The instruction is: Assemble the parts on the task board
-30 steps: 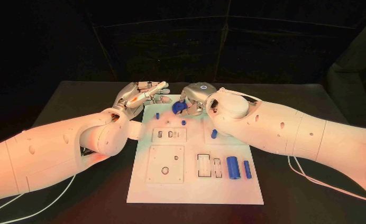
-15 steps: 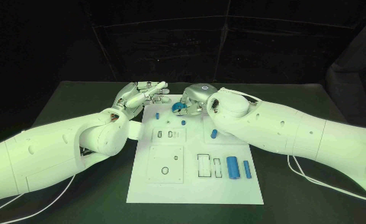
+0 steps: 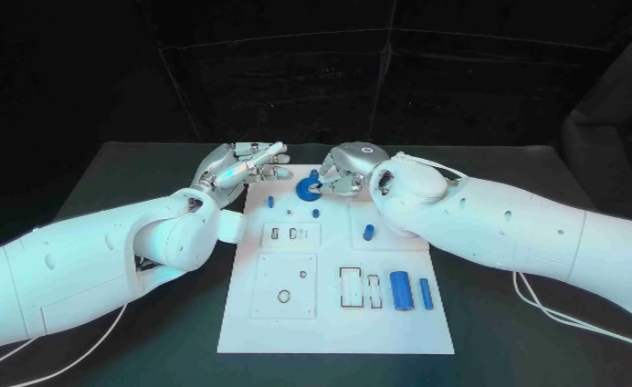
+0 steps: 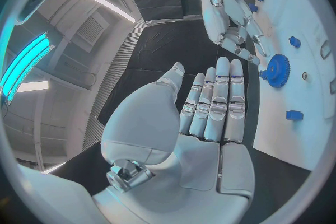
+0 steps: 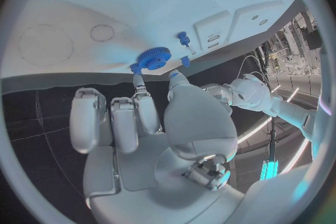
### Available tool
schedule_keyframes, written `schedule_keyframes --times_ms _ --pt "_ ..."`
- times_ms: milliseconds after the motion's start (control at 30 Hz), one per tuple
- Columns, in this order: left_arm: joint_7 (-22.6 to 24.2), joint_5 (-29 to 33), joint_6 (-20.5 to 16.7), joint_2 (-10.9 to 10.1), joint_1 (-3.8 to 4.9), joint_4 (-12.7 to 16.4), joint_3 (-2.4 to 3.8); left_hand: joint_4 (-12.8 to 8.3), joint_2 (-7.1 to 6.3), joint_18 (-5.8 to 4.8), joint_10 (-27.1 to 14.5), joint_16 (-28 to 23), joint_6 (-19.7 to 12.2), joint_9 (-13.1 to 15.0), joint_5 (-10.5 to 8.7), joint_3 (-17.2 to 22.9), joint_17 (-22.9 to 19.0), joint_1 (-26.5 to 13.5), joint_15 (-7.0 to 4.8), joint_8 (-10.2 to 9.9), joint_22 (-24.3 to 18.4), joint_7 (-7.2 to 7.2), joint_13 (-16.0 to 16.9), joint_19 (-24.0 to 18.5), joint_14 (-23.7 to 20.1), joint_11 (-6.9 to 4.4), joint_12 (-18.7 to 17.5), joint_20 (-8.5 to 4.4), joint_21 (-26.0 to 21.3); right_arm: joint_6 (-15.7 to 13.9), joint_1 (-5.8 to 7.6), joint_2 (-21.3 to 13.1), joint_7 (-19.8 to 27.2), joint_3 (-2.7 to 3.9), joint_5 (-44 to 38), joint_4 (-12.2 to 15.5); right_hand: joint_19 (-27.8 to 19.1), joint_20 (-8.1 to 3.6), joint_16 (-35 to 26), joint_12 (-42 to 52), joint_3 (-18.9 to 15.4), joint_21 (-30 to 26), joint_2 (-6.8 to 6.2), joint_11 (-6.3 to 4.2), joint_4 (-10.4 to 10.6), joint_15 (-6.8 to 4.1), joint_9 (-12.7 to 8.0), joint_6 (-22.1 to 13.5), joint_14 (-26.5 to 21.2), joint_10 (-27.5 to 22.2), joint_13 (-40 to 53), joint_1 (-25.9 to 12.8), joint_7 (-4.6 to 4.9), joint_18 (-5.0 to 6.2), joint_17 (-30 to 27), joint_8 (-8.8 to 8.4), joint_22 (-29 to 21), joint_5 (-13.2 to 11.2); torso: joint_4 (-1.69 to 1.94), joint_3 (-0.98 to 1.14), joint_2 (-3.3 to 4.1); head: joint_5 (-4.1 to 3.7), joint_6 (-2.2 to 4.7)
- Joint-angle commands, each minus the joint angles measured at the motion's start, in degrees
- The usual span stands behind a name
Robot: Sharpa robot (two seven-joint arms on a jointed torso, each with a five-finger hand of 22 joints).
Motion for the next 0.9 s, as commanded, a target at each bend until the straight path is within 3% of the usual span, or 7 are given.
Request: schedule_keyframes --times_ms 33,167,300,433,567,633,900 --pt "0.3 -0.3 0.7 -0.2 0.08 0.1 0.04 -0.2 0.58 0.78 -0.5 -0.3 -0.5 0.0 -0.22 0.1 0.1 -0.1 0.26 -0.3 -0.1 0.16 -0.1 0.0 0.0 0.12 -0.3 0.46 -0.2 -6.5 0.11 -3.4 4.5 0.0 2.5 2.6 0.1 0.14 0.1 -0.2 -0.6 0.2 -0.05 0.01 -0.7 0.07 0.1 0.5 4.7 0.0 5.3 2.5 -0.12 -0.71 9.2 0.09 0.2 -3.1 -0.02 0.01 -0.09 -0.15 0.24" --pt "0.3 -0.3 0.8 -0.4 0.08 0.2 0.04 -0.2 0.64 0.78 -0.5 -0.4 -0.5 0.0 -0.22 0.1 0.1 -0.2 0.27 -0.3 -0.1 0.18 -0.1 0.0 0.0 0.13 -0.3 0.46 -0.3 -5.7 0.14 -8.5 8.7 -0.02 8.9 4.9 -0.3 0.02 -0.2 -1.1 -0.4 -0.1 -0.82 -0.17 -3.8 -0.07 0.1 1.0 4.5 -0.6 4.6 8.3 -0.3 -0.59 8.3 0.21 -0.4 -5.2 -0.26 0.01 -0.16 -0.16 0.41" --pt "0.3 -0.3 0.8 -0.5 0.08 0.2 0.04 -0.3 0.66 0.78 -0.5 -0.4 -0.5 0.0 -0.22 0.1 0.1 -0.1 0.27 -0.3 -0.1 0.17 -0.1 0.0 0.0 0.13 -0.3 0.47 -0.3 -4.3 0.17 -13.5 13.9 -0.04 20.6 5.7 -1.9 -0.1 -1.1 -3.3 -0.2 -1.5 -1.24 -0.32 -7.3 -0.23 0.1 1.3 4.0 -2.3 2.8 13.7 -0.39 0.01 6.3 0.3 -3.5 -6.8 -0.65 0.14 -0.26 -0.24 0.58" --pt "0.3 -0.3 0.9 -0.5 0.08 0.1 0.03 -0.4 0.71 0.79 -0.5 -0.4 -0.5 0.0 -0.2 0.2 0.2 0.0 0.27 -0.3 -0.2 0.16 -0.1 0.0 0.0 0.12 -0.3 0.47 -0.3 -2.7 0.18 -17.4 18.8 -0.05 27.9 5.7 -2.4 -0.19 -1.3 -4.4 0.0 -2.0 -1.39 -0.44 -10.0 -0.36 0.1 1.5 4.0 -3.1 1.8 17.4 -0.5 0.15 6.1 0.4 -4.3 -7.0 -1.06 0.41 -0.29 -0.36 0.78" --pt "0.3 -0.3 1.0 -0.3 0.07 0.0 0.03 -0.4 0.71 0.79 -0.5 -0.4 -0.5 0.0 -0.2 0.2 0.2 0.0 0.27 -0.3 -0.2 0.16 -0.1 0.0 0.0 0.12 -0.3 0.47 -0.3 -1.3 0.18 -19.4 20.8 -0.06 30.3 5.1 -2.4 -0.27 -1.2 -4.8 -0.3 -2.1 -1.67 -0.58 -11.0 -0.46 0.1 1.5 4.1 -3.4 1.5 18.3 -0.66 0.17 6.5 0.39 -4.4 -6.8 -1.22 0.54 -0.26 -0.64 0.87" --pt "0.3 -0.3 1.0 -0.3 0.07 -0.1 0.03 -0.5 0.73 0.79 -0.5 -0.5 -0.5 0.0 -0.2 0.3 0.2 0.1 0.27 -0.3 -0.2 0.15 -0.1 0.1 0.0 0.11 -0.3 0.47 -0.3 -0.7 0.17 -20.1 21.2 -0.07 30.9 4.8 -2.4 -0.29 -1.2 -5.0 -0.4 -2.2 -1.75 -0.56 -11.3 -0.47 0.0 1.4 4.1 -3.5 1.3 18.4 -0.61 0.18 6.5 0.34 -4.5 -6.5 -1.02 0.45 -0.2 -0.87 0.93" --pt "0.3 -0.3 1.2 0.1 0.0 -0.5 0.01 -0.6 0.76 0.79 -0.5 -0.5 -0.5 0.0 -0.19 0.3 0.3 0.1 0.26 -0.3 -0.2 0.13 -0.1 0.1 0.0 0.1 -0.3 0.47 -0.3 0.7 0.11 -20.2 21.9 -0.1 29.9 1.8 -2.4 -0.26 -1.1 -5.3 -0.9 -2.2 -1.55 -0.33 -12.0 -0.31 0.0 0.7 4.2 -3.7 1.0 18.8 -0.3 0.17 6.8 0.04 -4.5 -4.6 -0.94 0.58 -0.11 -1.39 0.87"
